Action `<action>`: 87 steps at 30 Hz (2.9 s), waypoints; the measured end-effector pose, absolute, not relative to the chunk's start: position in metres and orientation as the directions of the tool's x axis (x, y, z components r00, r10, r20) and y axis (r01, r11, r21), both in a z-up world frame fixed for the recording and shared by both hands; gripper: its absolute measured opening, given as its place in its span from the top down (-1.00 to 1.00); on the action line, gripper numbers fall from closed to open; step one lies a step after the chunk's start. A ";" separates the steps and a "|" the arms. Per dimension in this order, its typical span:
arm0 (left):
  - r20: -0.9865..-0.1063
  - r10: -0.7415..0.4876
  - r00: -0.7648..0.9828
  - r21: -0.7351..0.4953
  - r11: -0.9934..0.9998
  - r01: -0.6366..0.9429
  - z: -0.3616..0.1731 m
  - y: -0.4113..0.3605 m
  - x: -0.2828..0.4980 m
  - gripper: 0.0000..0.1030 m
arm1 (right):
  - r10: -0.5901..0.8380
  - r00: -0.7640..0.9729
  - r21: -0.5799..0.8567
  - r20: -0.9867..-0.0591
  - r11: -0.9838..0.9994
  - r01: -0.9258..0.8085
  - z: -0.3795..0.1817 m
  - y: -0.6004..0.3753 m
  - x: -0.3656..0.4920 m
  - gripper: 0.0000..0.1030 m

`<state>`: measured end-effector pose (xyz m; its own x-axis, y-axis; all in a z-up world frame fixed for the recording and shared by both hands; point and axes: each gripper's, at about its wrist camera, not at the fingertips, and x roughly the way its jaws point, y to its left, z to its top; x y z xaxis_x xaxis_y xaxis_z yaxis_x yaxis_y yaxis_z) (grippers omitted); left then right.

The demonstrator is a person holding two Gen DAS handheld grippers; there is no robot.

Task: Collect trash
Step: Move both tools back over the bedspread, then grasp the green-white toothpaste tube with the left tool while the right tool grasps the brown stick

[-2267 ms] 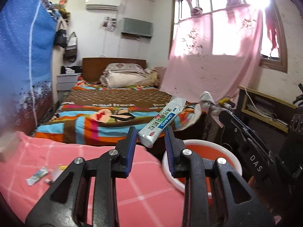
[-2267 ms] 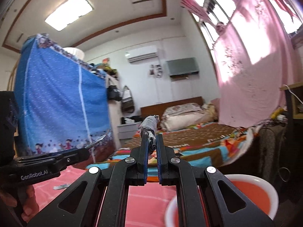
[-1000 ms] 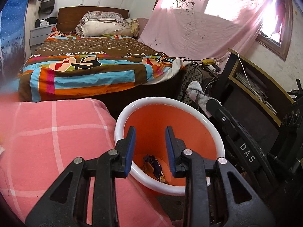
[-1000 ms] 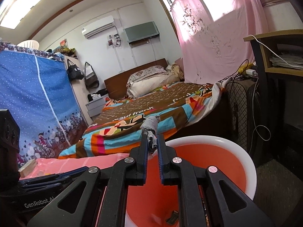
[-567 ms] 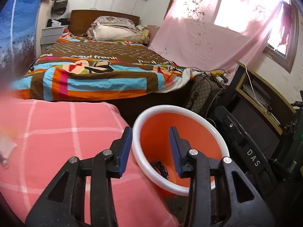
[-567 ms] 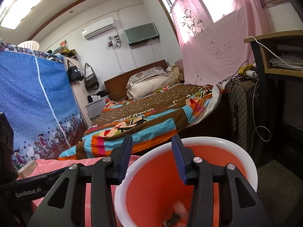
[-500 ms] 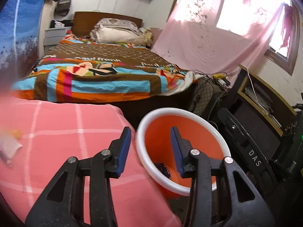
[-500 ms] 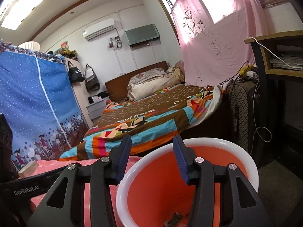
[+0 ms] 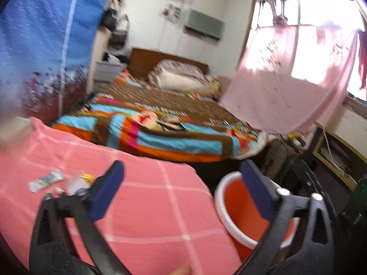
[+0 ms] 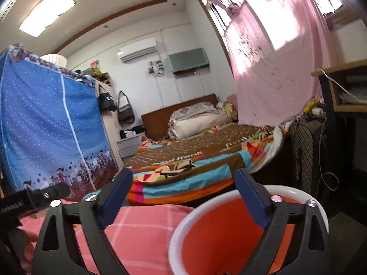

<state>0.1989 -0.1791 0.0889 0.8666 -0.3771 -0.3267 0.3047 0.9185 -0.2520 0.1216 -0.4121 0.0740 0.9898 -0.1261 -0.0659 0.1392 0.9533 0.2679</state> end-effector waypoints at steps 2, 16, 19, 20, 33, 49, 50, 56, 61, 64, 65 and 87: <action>-0.293 -0.345 0.892 -0.251 0.928 0.276 0.091 -0.166 0.195 -1.00 | -0.112 0.993 0.259 -0.032 0.959 0.116 0.076 -0.403 0.119 -1.00; -0.200 -0.125 0.972 -0.164 0.982 0.093 0.091 -0.084 0.171 -1.00 | 0.045 0.991 0.192 0.127 0.979 -0.069 0.087 -0.331 0.115 -1.00; -0.205 -0.097 0.974 -0.140 0.988 0.069 0.089 -0.065 0.169 -1.00 | 0.078 0.988 0.155 0.135 0.983 -0.099 0.086 -0.312 0.118 -1.00; -0.207 -0.090 0.974 -0.134 0.989 0.063 0.088 -0.060 0.170 -1.00 | 0.092 0.987 0.142 0.133 0.984 -0.111 0.086 -0.305 0.120 -1.00; -0.198 -0.021 0.980 -0.051 0.999 0.011 0.080 0.001 0.170 -1.00 | 0.246 0.969 0.014 0.011 0.969 -0.247 0.078 -0.238 0.156 -1.00; -0.439 -0.128 0.890 -0.112 0.990 0.087 0.055 0.020 0.223 -0.65 | 0.425 0.798 0.005 -0.427 0.884 -0.468 0.044 -0.186 0.217 0.13; -0.463 -0.146 0.874 -0.120 0.988 0.101 0.052 0.019 0.227 -0.57 | 0.429 0.778 0.012 -0.459 0.878 -0.478 0.040 -0.183 0.221 0.20; -0.590 -0.200 0.782 -0.107 0.980 0.170 0.035 0.004 0.245 -0.18 | 0.429 0.680 0.017 -0.595 0.852 -0.523 0.020 -0.168 0.232 0.37; -0.649 -0.233 0.724 -0.107 0.970 0.217 0.027 -0.004 0.254 -0.09 | 0.423 0.646 0.017 -0.635 0.844 -0.536 0.014 -0.164 0.235 0.72; -0.671 -0.249 0.698 -0.128 0.967 0.222 0.025 -0.004 0.261 -0.08 | 0.435 0.644 0.024 -0.629 0.839 -0.544 0.015 -0.166 0.232 0.80; -0.679 -0.252 0.690 -0.135 0.966 0.220 0.024 -0.003 0.264 -0.08 | 0.440 0.647 0.027 -0.623 0.838 -0.545 0.015 -0.167 0.230 0.80; -0.744 -0.164 0.648 0.089 0.936 0.340 0.017 -0.046 0.275 0.49 | 0.467 0.690 0.101 -0.553 0.859 -0.501 0.024 -0.190 0.219 0.81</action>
